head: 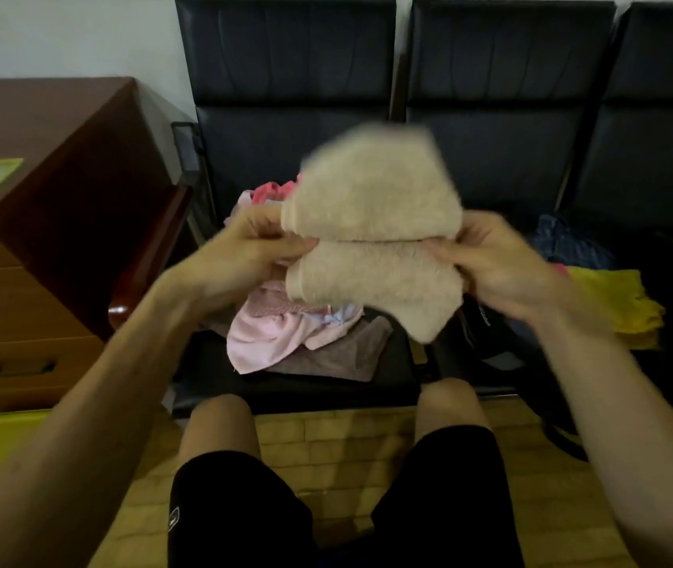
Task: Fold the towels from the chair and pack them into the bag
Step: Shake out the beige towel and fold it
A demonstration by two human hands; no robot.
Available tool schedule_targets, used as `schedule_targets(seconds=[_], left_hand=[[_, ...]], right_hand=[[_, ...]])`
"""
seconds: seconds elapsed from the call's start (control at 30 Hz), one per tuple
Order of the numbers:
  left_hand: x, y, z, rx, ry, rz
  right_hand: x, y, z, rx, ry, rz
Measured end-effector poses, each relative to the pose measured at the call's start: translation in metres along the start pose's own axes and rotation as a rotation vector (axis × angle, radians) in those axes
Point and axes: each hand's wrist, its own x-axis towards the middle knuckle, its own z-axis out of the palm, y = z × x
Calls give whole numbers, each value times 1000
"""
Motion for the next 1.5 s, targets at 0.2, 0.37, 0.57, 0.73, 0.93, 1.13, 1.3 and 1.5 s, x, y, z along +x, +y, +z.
schedule_targets(seconds=[0.2, 0.37, 0.57, 0.73, 0.93, 1.13, 1.3, 1.5], left_hand=[[1, 5, 0, 298, -3, 208], [-1, -2, 1, 294, 46, 172], [-7, 1, 2, 279, 46, 143], [-10, -1, 4, 389, 15, 102], [-13, 2, 14, 283, 23, -22], [-16, -14, 26, 246, 115, 0], [-18, -30, 31, 173, 225, 82], [-27, -49, 25, -209, 239, -149]], right_hand=[[3, -12, -2, -265, -45, -50], [-1, -9, -5, -298, -35, -74], [-11, -7, -6, -408, -27, -90], [-15, 0, -14, -458, -130, 0], [-23, 10, -13, -257, -102, 65], [-27, 31, 7, -226, 152, -94], [-41, 55, 34, 158, 132, 157], [-49, 78, 53, 239, 164, 254]])
